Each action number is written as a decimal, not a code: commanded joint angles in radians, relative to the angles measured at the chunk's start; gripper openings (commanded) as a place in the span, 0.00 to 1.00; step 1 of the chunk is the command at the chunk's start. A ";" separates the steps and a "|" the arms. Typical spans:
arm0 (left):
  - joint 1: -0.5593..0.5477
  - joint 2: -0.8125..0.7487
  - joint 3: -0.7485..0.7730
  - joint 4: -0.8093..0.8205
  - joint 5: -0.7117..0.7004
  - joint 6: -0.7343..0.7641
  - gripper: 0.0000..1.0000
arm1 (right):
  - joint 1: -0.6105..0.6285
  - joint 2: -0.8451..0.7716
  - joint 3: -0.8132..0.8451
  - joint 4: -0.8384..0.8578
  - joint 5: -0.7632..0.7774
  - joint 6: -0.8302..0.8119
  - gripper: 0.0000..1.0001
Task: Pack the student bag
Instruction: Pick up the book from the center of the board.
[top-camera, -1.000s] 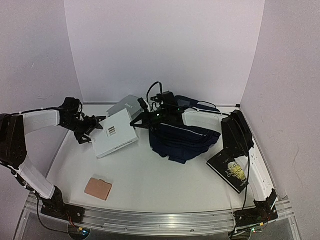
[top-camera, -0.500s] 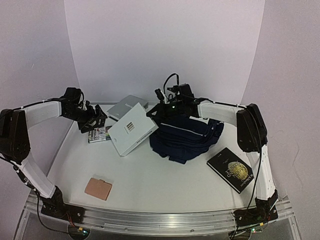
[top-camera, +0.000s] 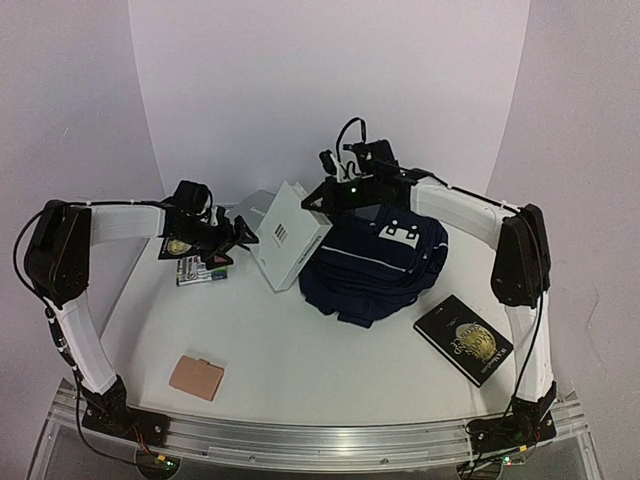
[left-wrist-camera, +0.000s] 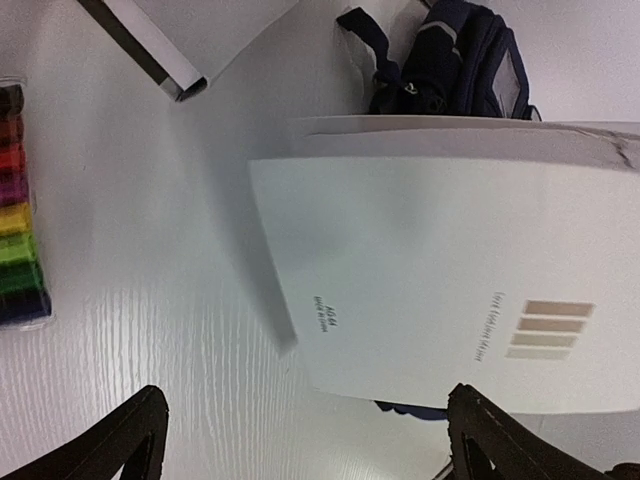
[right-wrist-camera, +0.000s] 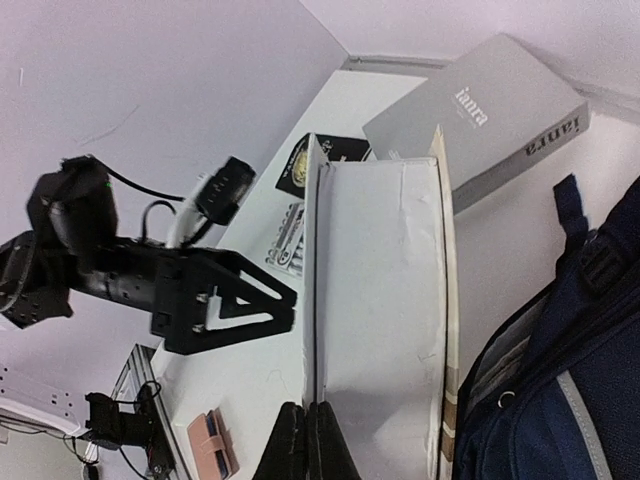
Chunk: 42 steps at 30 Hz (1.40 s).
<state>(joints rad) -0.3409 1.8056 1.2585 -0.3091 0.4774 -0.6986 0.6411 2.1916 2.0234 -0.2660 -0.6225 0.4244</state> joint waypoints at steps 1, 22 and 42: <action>0.005 0.083 0.005 0.221 0.062 -0.161 0.97 | 0.090 -0.053 0.132 -0.132 0.172 -0.189 0.00; 0.015 0.127 -0.038 0.336 0.029 -0.306 0.96 | 0.156 0.094 0.345 -0.234 -0.031 -0.257 0.69; -0.032 -0.455 -0.440 0.223 -0.195 0.137 1.00 | -0.072 -0.082 0.190 -0.162 -0.178 -0.292 0.98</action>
<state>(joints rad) -0.3355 1.4718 0.8742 -0.0349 0.3593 -0.7610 0.6233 2.2229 2.2818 -0.4639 -0.7847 0.1859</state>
